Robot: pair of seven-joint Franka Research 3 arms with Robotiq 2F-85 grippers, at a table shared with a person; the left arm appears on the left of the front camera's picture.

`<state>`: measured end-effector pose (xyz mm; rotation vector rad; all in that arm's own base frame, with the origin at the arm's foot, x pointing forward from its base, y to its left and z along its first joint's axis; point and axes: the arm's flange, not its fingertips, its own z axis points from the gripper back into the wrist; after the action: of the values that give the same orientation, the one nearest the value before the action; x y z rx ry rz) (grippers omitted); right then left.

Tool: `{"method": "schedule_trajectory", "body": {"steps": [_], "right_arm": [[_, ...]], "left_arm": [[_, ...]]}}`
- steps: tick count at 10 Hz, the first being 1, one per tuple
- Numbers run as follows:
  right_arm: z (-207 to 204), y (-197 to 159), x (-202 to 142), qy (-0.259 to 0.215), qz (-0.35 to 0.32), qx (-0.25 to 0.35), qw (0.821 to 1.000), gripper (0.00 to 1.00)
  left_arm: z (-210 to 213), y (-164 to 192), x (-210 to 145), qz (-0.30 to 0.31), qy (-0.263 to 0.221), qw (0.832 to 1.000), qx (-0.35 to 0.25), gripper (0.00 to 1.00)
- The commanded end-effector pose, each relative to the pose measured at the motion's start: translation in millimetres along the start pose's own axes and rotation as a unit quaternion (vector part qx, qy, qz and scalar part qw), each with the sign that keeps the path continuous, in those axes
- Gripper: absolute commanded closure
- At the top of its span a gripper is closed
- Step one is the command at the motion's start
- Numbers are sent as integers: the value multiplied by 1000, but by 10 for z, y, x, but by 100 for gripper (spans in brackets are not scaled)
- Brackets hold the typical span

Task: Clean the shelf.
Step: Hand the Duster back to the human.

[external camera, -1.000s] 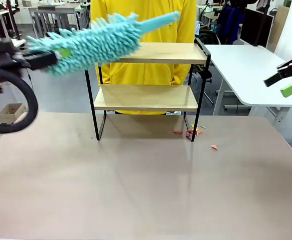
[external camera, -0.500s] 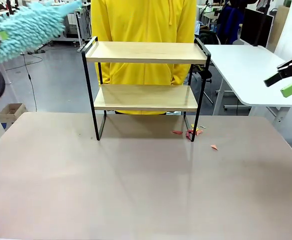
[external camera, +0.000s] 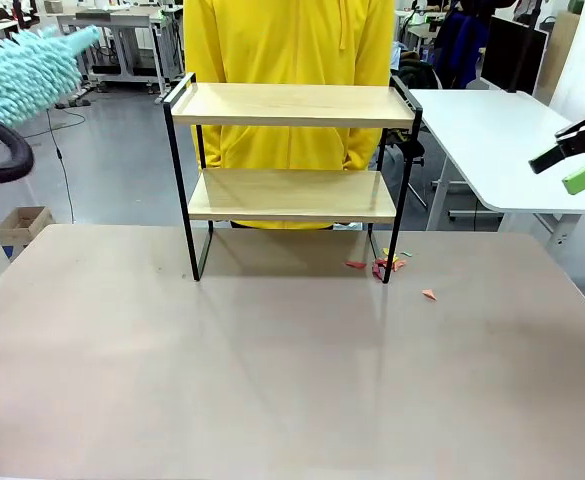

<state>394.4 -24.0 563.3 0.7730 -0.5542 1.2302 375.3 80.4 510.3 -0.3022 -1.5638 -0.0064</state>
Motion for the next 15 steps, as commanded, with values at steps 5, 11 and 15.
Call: {"method": "schedule_trajectory", "body": {"steps": [5,11,15], "right_arm": [[14,19,10,1,2,1,1000,0],[14,19,10,1,2,1,1000,0],[14,19,10,1,2,1,1000,0]], "left_arm": [[-89,-238,-1166,-26,94,995,14,82],[-229,-77,-958,-8,103,995,5,82],[-229,-77,-958,-8,103,995,5,82]]}}
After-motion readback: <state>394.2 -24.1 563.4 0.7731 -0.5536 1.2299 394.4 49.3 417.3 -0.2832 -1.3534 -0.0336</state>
